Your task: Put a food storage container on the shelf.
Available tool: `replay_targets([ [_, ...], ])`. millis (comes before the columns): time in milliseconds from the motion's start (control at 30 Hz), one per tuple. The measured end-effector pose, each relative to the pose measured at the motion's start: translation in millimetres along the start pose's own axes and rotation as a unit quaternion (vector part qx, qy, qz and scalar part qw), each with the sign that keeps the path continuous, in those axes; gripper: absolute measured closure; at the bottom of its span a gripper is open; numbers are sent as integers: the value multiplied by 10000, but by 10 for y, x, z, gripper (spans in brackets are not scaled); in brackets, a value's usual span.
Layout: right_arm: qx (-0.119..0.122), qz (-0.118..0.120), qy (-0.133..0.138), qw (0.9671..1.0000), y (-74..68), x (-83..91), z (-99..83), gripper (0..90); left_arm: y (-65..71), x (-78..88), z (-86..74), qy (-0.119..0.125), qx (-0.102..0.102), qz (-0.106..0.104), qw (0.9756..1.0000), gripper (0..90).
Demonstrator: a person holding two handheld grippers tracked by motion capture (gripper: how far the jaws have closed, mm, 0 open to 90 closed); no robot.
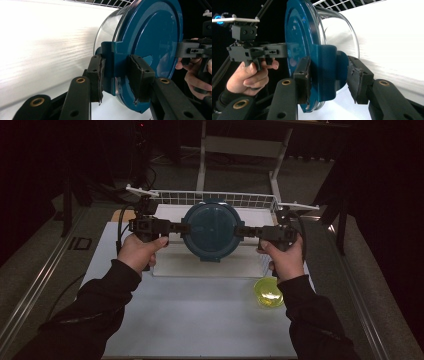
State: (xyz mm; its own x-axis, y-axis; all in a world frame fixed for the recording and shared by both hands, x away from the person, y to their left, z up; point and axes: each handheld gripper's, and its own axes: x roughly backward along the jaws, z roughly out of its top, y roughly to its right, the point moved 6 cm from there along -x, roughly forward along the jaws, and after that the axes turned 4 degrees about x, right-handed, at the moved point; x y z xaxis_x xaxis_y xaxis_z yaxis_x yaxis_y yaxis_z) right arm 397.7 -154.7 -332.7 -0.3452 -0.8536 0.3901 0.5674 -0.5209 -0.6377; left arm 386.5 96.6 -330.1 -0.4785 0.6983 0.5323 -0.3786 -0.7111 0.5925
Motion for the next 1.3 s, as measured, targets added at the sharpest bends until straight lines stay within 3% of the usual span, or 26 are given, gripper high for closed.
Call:
replay_targets([
  [167,-128,-17,-45,9999,124,-38,70,567,-41,-97,74,-8,46,18,10000,638],
  [333,-255,26,-22,9997,198,-51,125,566,-23,-122,129,181,0,60,9998,633],
  [467,-340,7,-53,9994,257,-64,177,558,-71,-192,203,181,126,-61,9997,622],
  [533,-556,-13,-115,9984,320,-88,207,539,-91,-227,228,228,177,-79,9996,603],
  [767,-739,-125,-226,9969,438,-132,229,480,-167,-340,271,343,168,-117,9992,592],
  [900,-845,-141,-180,9962,494,-152,249,471,-206,-369,282,398,200,-279,9986,582],
  [1000,-796,-182,-235,9964,486,-152,254,455,-211,-382,262,407,156,-395,9983,548],
  [1067,-734,-245,-249,9967,476,-139,253,441,-191,-377,240,454,20,-376,9983,518],
  [1300,-272,-589,-138,9978,407,10,245,423,-118,-238,163,588,-309,-406,9970,486],
])
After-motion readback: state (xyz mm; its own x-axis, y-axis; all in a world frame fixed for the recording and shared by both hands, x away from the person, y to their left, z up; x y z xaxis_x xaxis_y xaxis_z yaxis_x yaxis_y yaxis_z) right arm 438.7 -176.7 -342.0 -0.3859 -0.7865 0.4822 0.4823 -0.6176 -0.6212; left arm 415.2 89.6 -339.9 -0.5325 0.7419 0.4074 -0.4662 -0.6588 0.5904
